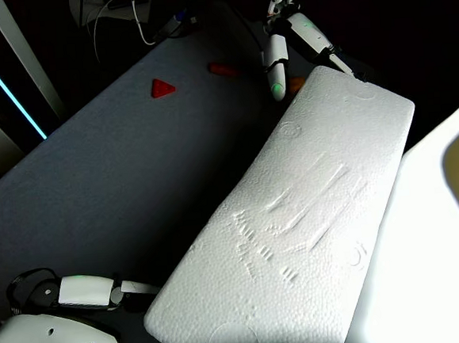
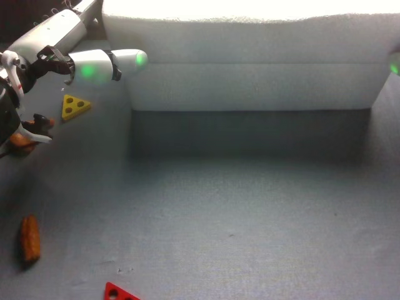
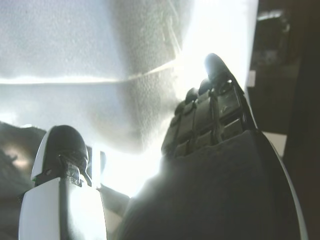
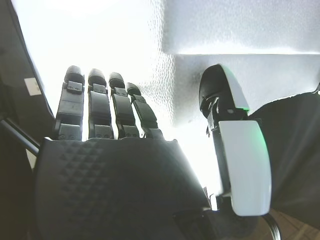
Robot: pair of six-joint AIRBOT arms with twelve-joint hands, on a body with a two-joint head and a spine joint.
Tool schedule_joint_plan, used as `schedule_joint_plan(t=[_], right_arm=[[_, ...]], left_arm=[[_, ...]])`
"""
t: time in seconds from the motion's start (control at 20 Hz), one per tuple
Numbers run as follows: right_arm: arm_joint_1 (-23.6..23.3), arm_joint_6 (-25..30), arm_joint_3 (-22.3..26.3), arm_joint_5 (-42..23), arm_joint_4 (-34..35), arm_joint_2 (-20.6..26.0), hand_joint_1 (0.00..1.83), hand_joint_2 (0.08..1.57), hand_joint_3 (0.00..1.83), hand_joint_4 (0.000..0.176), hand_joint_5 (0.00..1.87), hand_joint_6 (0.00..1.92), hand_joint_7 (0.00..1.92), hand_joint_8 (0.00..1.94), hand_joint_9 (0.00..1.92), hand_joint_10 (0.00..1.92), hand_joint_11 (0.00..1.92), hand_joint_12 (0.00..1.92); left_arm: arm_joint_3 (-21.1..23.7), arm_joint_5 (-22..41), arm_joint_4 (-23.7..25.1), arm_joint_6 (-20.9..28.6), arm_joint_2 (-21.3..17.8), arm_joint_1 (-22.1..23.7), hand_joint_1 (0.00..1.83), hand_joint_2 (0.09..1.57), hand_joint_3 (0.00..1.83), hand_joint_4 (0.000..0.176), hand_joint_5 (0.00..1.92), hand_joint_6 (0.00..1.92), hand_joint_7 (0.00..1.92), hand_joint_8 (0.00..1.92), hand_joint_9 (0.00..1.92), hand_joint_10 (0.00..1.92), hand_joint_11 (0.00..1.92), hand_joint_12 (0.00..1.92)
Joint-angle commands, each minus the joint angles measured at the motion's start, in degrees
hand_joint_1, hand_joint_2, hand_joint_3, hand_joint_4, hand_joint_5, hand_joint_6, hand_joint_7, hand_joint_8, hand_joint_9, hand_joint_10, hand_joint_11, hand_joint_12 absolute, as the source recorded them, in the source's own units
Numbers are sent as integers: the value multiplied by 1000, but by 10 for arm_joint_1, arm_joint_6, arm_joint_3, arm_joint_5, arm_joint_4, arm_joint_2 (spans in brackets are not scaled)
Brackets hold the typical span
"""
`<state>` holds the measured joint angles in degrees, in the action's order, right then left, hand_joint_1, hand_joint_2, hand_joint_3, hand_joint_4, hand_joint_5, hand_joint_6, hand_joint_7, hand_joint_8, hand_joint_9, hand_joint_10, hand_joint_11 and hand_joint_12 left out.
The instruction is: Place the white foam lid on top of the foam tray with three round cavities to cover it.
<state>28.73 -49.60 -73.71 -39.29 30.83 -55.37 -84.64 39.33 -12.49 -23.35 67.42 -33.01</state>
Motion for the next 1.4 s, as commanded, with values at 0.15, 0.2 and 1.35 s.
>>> schedule_joint_plan(t=[0.15, 0.2, 1.35], right_arm=[[-12, 0, -10, -49, -22, 5, 516, 1310, 0, 0, 0, 0, 0, 0, 5, 2, 0, 494], [-14, 0, -10, -49, -25, 5, 536, 1308, 0, 0, 0, 0, 0, 0, 63, 28, 0, 677], [-45, -2, -27, -36, -43, 2, 395, 1315, 0, 0, 0, 0, 0, 0, 0, 0, 0, 299]], left_arm=[[-4, 38, 16, -2, 9, 6, 487, 1119, 8, 40, 0, 0, 0, 0, 0, 0, 0, 357], [-4, 41, 16, -2, 9, 6, 504, 1124, 8, 43, 0, 0, 0, 0, 0, 0, 0, 350], [-17, 39, 20, 1, 22, 22, 526, 1094, 0, 40, 0, 0, 0, 0, 0, 0, 0, 709]])
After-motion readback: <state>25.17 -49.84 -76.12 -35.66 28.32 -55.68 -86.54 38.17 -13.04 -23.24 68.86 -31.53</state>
